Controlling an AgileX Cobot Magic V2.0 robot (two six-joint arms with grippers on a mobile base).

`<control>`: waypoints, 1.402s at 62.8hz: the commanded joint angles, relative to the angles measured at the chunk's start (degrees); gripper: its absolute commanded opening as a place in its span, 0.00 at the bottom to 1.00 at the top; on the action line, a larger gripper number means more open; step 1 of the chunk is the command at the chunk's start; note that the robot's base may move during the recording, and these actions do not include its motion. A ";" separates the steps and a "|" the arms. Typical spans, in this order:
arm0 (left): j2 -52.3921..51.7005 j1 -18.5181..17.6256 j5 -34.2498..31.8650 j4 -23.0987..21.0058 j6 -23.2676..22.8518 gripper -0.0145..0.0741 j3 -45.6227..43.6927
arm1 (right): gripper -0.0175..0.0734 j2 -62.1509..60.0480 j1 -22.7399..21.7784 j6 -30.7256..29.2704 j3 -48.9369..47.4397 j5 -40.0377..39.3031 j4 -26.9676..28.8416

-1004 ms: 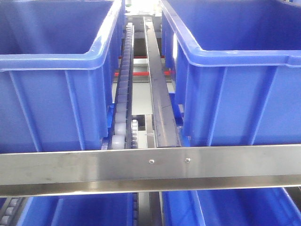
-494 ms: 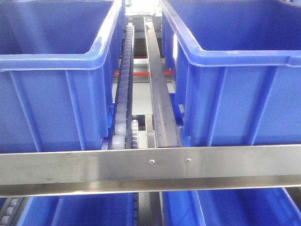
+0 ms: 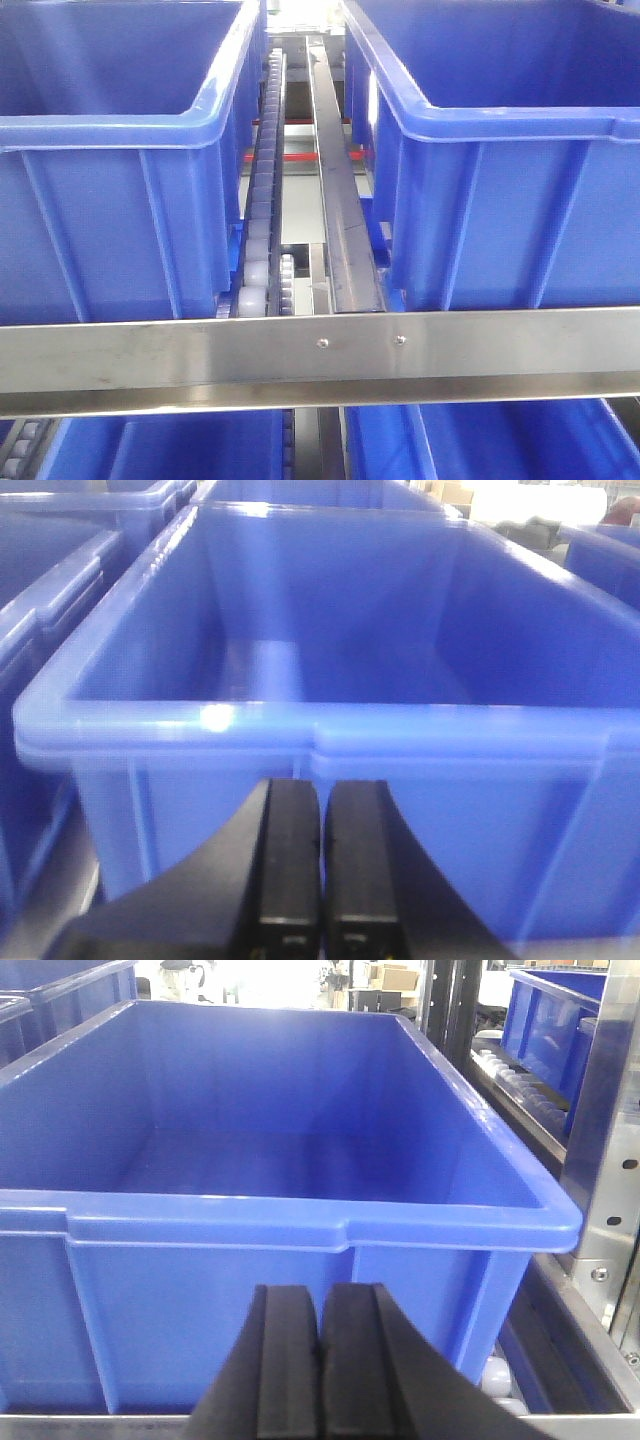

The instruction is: Pick and sort blue part to right shelf

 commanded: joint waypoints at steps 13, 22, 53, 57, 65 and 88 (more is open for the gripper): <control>-4.52 0.09 -1.62 -0.01 -0.60 0.30 1.23 | 0.25 -1.36 -0.32 -0.53 -1.31 -4.35 0.26; -4.24 0.09 -1.01 -0.01 -0.60 0.30 1.23 | 0.25 -1.30 -0.32 -0.53 -1.31 -4.31 0.26; -4.24 0.09 -1.12 -0.13 -0.60 0.30 1.23 | 0.25 -1.30 -0.32 -0.53 -1.31 -4.31 0.26; -4.24 0.09 -1.12 -0.13 -0.60 0.30 1.23 | 0.25 -1.30 -0.32 -0.53 -1.31 -4.31 0.26; -4.24 0.09 -1.12 -0.13 -0.60 0.30 1.23 | 0.25 -1.30 -0.32 -0.53 -1.31 -4.31 0.26; -4.24 0.09 -1.12 -0.13 -0.60 0.30 1.23 | 0.25 -1.30 -0.32 -0.53 -1.31 -4.31 0.26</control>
